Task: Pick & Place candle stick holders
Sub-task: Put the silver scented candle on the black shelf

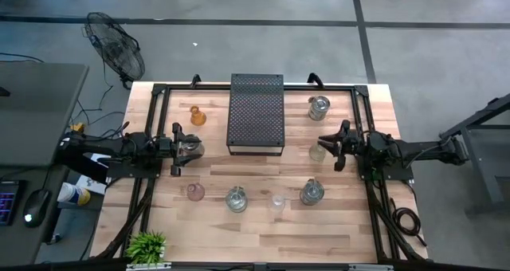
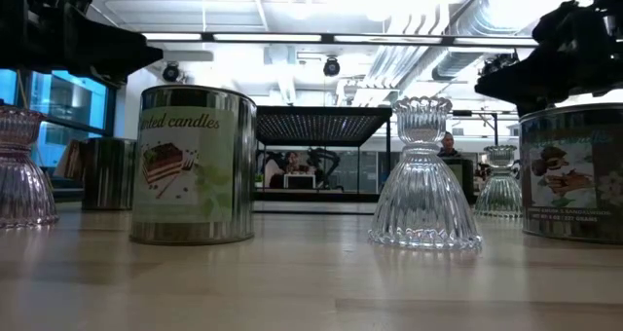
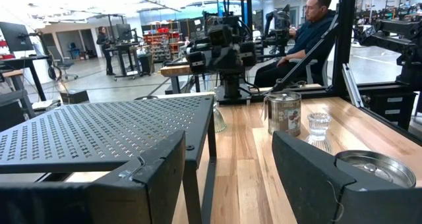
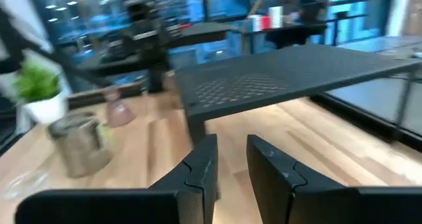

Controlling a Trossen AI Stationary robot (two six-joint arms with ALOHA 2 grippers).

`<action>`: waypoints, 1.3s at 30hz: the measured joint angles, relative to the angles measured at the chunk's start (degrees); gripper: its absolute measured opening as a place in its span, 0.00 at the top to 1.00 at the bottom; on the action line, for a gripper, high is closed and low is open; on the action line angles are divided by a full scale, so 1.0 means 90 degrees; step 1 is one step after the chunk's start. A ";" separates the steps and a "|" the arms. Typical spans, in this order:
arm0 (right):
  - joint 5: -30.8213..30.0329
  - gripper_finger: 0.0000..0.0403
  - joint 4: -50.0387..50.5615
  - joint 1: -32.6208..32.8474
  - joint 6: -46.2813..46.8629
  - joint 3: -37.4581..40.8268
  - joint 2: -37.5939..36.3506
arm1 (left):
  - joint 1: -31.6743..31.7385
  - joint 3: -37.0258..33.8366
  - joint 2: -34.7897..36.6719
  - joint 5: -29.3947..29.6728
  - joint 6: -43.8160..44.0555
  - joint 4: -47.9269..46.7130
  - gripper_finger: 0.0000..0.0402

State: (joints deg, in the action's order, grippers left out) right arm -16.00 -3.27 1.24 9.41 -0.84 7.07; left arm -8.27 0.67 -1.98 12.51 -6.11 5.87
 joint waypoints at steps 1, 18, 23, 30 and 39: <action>-0.0042 0.82 -0.0004 0.0000 -0.0011 0.0000 0.0000 | 0.0000 0.0000 0.0002 0.0002 0.0000 0.0000 0.45; -0.1270 0.82 0.1113 -0.0243 -0.0036 -0.1399 0.0104 | 0.0001 0.0000 0.0002 0.0000 0.0002 -0.0001 0.45; -0.1566 0.82 0.1991 -0.0620 -0.0034 -0.2260 0.0590 | 0.0002 0.0000 0.0000 0.0000 0.0000 -0.0002 0.45; -0.1620 0.82 0.2831 -0.1472 -0.0037 -0.3483 0.1726 | 0.0000 0.0000 0.0000 0.0000 0.0000 0.0000 0.45; -0.1495 0.82 0.3997 -0.2990 -0.0034 -0.4801 0.3437 | 0.0002 0.0000 0.0000 0.0000 0.0002 0.0000 0.45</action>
State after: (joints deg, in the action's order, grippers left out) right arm -29.46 32.70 -25.68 9.10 -44.05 38.00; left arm -8.25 0.67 -1.98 12.51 -6.09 5.87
